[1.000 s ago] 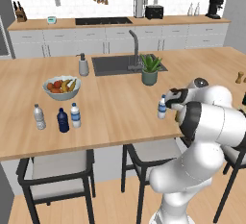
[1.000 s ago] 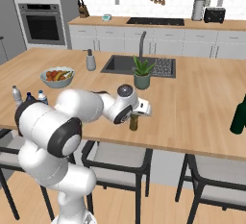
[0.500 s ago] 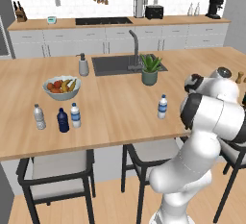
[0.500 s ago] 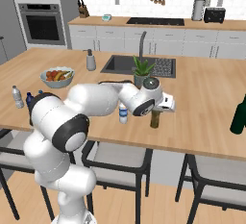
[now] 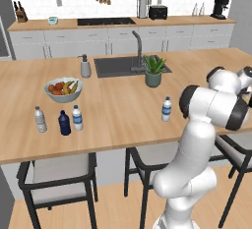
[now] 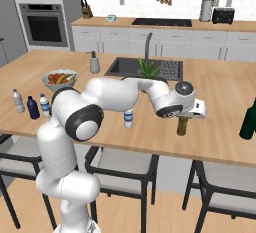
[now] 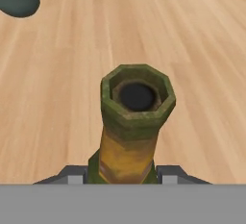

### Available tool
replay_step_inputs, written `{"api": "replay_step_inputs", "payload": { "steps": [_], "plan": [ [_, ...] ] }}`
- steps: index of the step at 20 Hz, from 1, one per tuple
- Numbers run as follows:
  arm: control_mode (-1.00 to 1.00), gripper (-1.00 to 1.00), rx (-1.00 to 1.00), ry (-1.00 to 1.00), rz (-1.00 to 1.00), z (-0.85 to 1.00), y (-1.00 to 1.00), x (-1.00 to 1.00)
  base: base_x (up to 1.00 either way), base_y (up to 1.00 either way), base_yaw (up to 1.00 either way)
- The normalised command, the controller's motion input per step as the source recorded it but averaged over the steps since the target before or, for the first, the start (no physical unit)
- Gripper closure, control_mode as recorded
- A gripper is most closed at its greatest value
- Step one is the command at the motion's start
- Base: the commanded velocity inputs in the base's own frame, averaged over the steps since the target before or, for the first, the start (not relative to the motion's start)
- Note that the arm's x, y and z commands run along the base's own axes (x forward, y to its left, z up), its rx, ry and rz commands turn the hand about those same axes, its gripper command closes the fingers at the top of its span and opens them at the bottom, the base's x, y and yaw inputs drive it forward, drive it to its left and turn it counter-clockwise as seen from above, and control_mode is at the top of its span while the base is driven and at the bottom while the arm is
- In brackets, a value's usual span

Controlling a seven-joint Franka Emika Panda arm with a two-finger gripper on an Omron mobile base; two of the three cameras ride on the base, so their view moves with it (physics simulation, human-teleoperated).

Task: Move the plastic bottles in the middle to the plastics group, and the glass bottles in the middle to the glass group.

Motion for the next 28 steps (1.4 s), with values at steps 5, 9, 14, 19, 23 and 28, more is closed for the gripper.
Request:
{"api": "replay_step_inputs", "payload": {
  "steps": [5, 9, 14, 19, 23, 28],
  "plan": [
    [-1.0, 1.0, 0.0, 0.0, 0.0, 0.0, -0.31, 0.0, 0.0, 0.0, 0.0],
    [-1.0, 1.0, -0.01, 0.0, 0.0, 0.0, -0.39, 0.0, 0.0, 0.0, 0.0],
    [-1.0, 1.0, -0.02, -0.01, 0.0, 0.0, -0.4, 0.0, 0.0, 0.0, 0.0],
    [-1.0, 1.0, 0.0, 0.0, 0.0, 0.0, -0.21, 0.01, 0.0, 0.0, 0.0],
    [-1.0, 1.0, 0.0, -0.09, 0.0, 0.01, -0.19, 0.21, 0.0, 0.0, 0.0],
    [-1.0, 1.0, 0.0, -0.15, 0.0, 0.0, -0.21, 0.07, 0.0, 0.0, 0.0]
  ]
}}
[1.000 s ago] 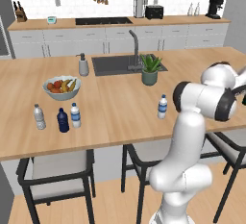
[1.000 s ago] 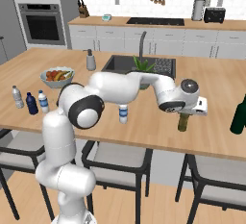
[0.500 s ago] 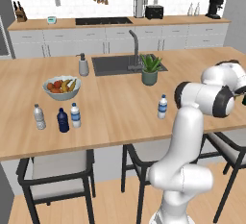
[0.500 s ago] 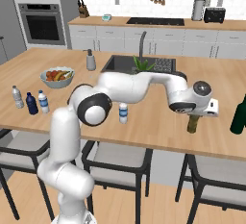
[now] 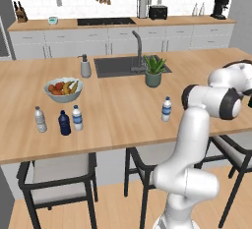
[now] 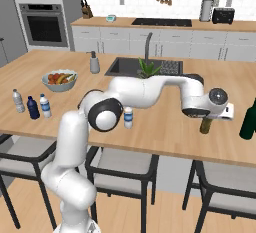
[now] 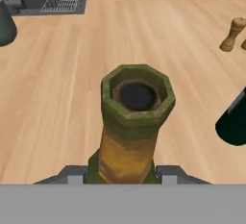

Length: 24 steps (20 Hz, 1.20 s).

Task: Move the plastic bottles in the middle to the plastics group, and the glass bottles in the middle to the glass group.

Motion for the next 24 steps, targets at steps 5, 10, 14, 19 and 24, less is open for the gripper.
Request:
{"api": "replay_step_inputs", "payload": {
  "steps": [5, 10, 14, 19, 24],
  "plan": [
    [-1.0, 1.0, 0.0, -0.14, 0.0, 0.0, -0.17, 0.01, 0.0, 0.0, 0.0],
    [-1.0, 1.0, -0.01, -0.04, -0.01, 0.0, -0.26, 0.0, 0.0, 0.0, 0.0],
    [-1.0, 1.0, -0.04, 0.01, -0.04, 0.01, -0.04, 0.0, 0.0, 0.0, 0.0],
    [-1.0, 1.0, -0.06, 0.09, -0.15, 0.0, 0.0, 0.02, 0.0, 0.0, 0.0],
    [-1.0, 1.0, -0.02, 0.11, -0.27, 0.0, -0.01, 0.14, 0.0, 0.0, 0.0]
  ]
}}
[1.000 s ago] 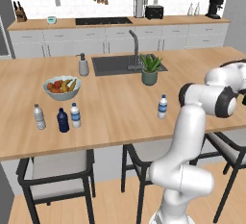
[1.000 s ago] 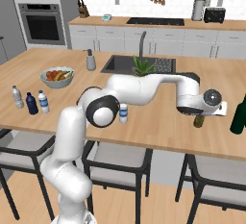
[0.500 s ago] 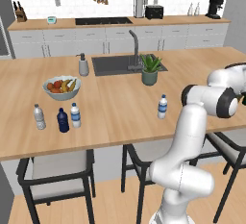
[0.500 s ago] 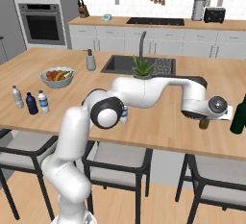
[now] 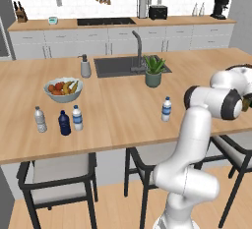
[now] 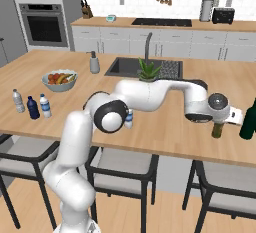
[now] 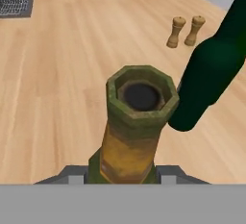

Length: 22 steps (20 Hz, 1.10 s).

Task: Move the plastic bottles in the middle to the plastics group, and the glass bottles in the middle to the glass group.

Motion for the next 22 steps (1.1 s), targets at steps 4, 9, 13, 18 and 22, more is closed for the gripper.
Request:
{"api": "replay_step_inputs", "payload": {
  "steps": [4, 9, 13, 18, 22],
  "plan": [
    [-1.0, 1.0, 0.0, 0.03, -0.25, 0.0, -0.08, 0.15, 0.0, 0.0, 0.0],
    [-1.0, 1.0, 0.01, 0.01, -0.04, -0.05, -0.17, 0.0, 0.0, 0.0, 0.0],
    [-1.0, 1.0, 0.04, 0.0, 0.0, -0.01, -0.41, 0.0, 0.0, 0.0, 0.0],
    [-1.0, 1.0, 0.05, 0.0, 0.0, 0.0, -0.36, 0.0, 0.0, 0.0, 0.0],
    [-1.0, 1.0, 0.01, 0.0, 0.0, -0.14, 0.0, 0.0, 0.0, 0.0, 0.0]
  ]
}}
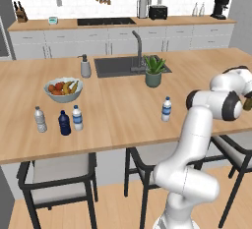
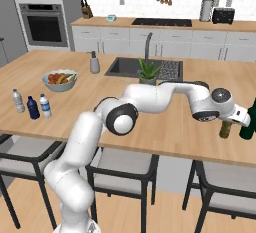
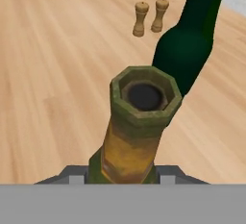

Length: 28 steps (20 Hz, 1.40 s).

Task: Move the plastic bottles in the middle to the plastics group, and the glass bottles in the middle to the glass group.

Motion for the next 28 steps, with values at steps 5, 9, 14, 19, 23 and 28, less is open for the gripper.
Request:
{"api": "replay_step_inputs", "payload": {
  "steps": [5, 9, 14, 19, 23, 28],
  "plan": [
    [-1.0, 1.0, 0.0, 0.0, 0.0, -0.27, 0.0, 0.0, 0.0, 0.0, 0.0],
    [-1.0, 1.0, 0.0, 0.0, 0.0, -0.46, 0.0, 0.0, 0.0, 0.0, 0.0],
    [-1.0, 1.0, 0.0, 0.0, 0.0, -0.36, 0.0, 0.0, 0.0, 0.0, 0.0],
    [-1.0, 1.0, 0.0, 0.0, 0.0, -0.23, 0.0, 0.0, 0.0, 0.0, 0.0],
    [-1.0, 1.0, 0.02, 0.0, -0.04, 0.1, -0.03, 0.08, 0.0, 0.0, 0.0],
    [-1.0, 1.0, 0.05, 0.0, -0.05, 0.03, -0.18, 0.1, 0.0, 0.0, 0.0]
  ]
}}
